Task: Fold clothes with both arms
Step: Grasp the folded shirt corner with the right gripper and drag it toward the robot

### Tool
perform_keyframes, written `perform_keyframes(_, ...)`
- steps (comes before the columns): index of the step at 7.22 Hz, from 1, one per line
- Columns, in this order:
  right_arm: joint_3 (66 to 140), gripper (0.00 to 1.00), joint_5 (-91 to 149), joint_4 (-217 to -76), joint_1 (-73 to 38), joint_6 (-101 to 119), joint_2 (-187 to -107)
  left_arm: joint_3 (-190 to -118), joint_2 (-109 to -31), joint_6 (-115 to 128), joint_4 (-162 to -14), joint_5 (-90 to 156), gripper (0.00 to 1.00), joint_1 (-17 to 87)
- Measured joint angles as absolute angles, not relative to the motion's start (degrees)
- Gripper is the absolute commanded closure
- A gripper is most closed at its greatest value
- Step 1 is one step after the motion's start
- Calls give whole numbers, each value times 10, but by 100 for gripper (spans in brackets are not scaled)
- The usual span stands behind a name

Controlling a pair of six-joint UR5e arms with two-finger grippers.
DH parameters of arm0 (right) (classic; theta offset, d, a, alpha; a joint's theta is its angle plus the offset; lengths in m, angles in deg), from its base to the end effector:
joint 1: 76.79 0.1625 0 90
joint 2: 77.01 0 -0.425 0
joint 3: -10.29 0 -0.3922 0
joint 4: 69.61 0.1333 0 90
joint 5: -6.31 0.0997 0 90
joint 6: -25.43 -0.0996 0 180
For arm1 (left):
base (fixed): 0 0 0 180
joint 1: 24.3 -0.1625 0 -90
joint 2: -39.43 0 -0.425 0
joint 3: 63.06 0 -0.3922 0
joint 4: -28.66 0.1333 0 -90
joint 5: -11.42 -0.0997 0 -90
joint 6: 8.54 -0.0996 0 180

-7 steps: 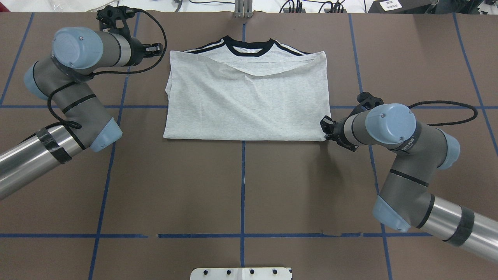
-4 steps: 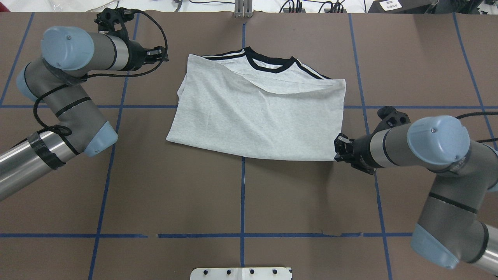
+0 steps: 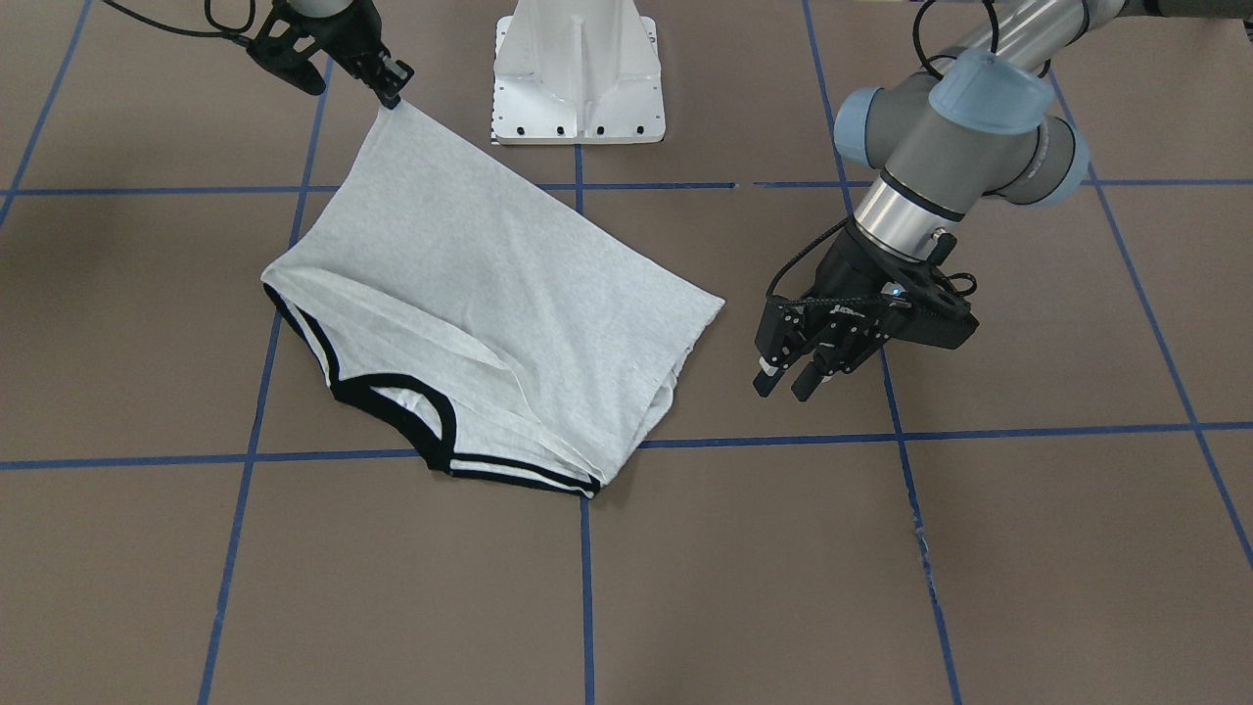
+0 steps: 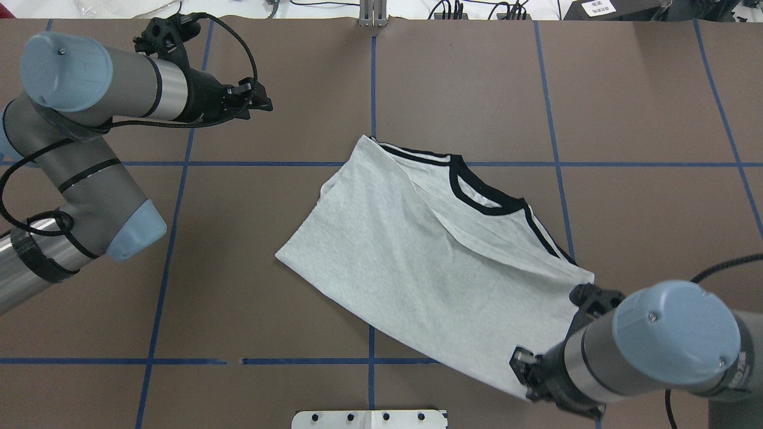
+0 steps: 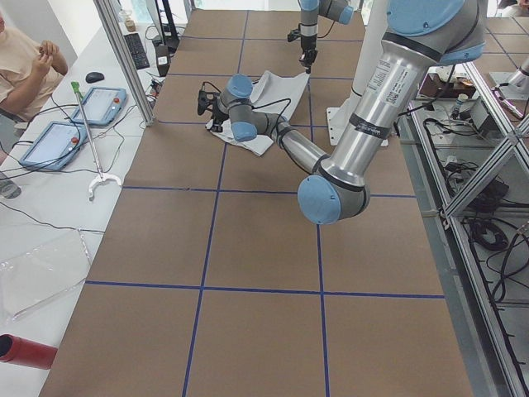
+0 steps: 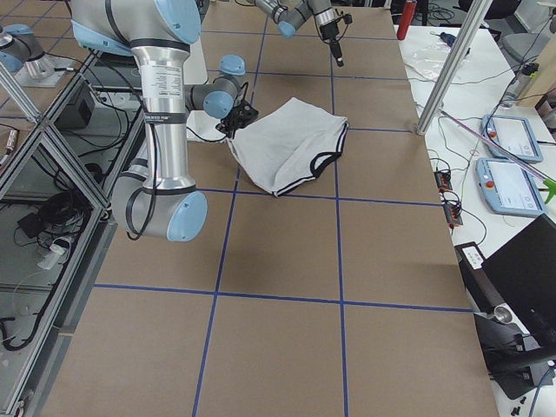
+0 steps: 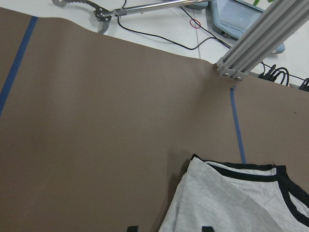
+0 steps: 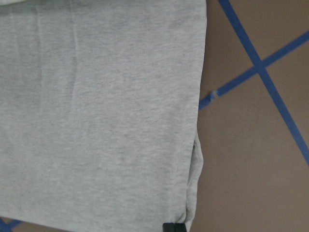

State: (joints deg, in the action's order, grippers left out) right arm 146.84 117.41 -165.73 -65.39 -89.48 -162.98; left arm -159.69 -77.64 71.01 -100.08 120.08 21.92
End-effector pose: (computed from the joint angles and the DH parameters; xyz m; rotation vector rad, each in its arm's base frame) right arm -0.3877 -0.1776 0.2800 -0.4410 -0.7266 0.4528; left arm 0.3694 -0.5321 0.2567 0.3483 1.2399 -0.3304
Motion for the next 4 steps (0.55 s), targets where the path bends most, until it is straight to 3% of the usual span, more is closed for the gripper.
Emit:
perform_keyframes(1, 1480, 0, 1175, -1687, -705, -904, -1632, -1620, -766, 733, -994, 1204, 23, 204)
perform_keyframes(2, 1484, 0, 1164, -1700, -732, -912, -1634, -1638, -754, 757, -992, 1205, 0, 186)
perform_keyframes(4, 1483, 0, 1147, -1707, -688, -917, -1623, -1687, -710, 836, -982, 1201, 0, 130)
